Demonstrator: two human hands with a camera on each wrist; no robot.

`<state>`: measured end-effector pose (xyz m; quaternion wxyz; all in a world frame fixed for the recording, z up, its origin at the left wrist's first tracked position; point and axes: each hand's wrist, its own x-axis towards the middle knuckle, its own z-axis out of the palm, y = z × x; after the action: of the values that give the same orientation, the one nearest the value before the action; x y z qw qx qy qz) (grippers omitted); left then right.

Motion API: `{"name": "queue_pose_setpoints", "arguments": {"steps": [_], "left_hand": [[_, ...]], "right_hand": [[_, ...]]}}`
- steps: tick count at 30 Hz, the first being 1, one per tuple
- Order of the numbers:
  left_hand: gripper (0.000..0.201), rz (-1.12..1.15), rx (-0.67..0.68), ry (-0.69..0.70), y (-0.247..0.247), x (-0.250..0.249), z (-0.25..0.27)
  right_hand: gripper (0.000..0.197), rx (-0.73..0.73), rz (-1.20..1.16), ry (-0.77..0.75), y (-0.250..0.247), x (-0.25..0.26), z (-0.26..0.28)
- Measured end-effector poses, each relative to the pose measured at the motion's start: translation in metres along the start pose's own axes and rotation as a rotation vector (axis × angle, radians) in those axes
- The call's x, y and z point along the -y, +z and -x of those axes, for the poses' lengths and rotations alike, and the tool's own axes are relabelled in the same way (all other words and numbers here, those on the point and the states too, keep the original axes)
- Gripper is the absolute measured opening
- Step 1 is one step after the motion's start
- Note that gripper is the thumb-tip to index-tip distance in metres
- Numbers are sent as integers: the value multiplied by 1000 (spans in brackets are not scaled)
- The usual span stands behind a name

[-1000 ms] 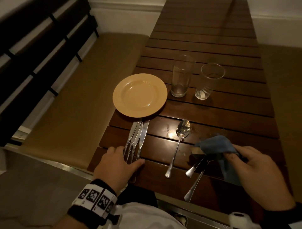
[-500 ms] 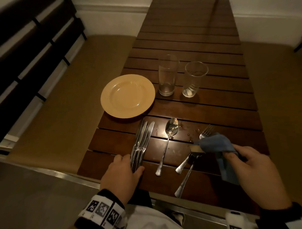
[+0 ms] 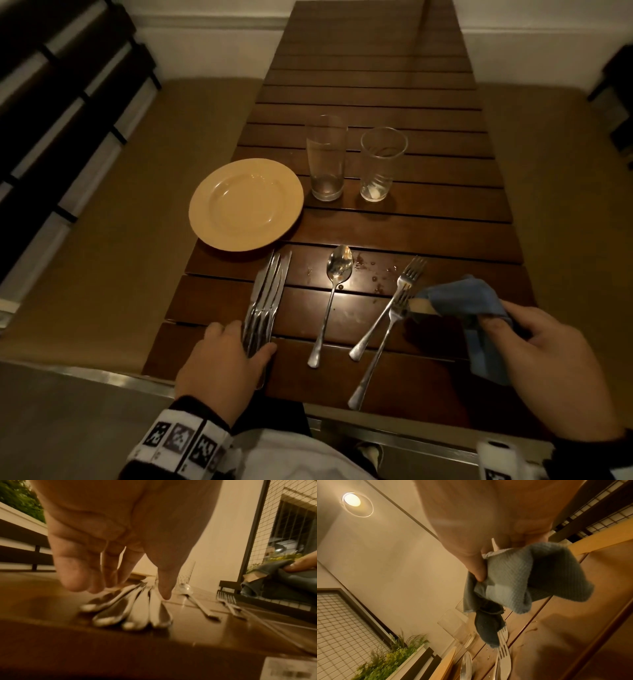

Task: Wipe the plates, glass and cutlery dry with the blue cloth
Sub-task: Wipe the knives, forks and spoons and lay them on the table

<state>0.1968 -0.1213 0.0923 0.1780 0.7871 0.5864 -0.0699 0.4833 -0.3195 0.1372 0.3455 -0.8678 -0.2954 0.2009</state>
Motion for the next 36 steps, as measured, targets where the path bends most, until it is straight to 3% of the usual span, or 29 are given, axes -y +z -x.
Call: {"name": "queue_pose_setpoints", "arguments": {"steps": [3, 5, 8, 11, 14, 19, 25, 28, 31, 36], "left_hand": [[49, -9, -65, 154, -15, -19, 12], [33, -12, -13, 262, -20, -43, 20], [29, -119, 57, 329, -6, -76, 15], [30, -196, 125, 268, 14, -89, 5], [23, -138, 158, 204, 27, -92, 1], [27, -60, 229, 82, 26, -100, -2], [19, -161, 217, 148, 22, -105, -6], [14, -75, 186, 192, 24, -98, -11], [15, 46, 181, 140, 21, -92, -17], [10, 372, 154, 189, 1, -91, -10]], "right_hand": [[24, -31, -57, 24, -9, -5, 3], [26, -37, -121, 41, -15, -9, 5], [28, -53, -237, 67, -20, -14, 4], [34, -96, -377, 100, -25, -22, 3], [46, -51, -543, 145, -27, -27, 3], [41, 19, -548, 161, -17, -35, 9], [33, 32, -560, 181, -3, -28, 7], [29, 29, -558, 203, 4, -21, 3], [33, 29, -607, 162, 7, -10, -2], [42, 59, -780, 68, 8, 18, -11]]}}
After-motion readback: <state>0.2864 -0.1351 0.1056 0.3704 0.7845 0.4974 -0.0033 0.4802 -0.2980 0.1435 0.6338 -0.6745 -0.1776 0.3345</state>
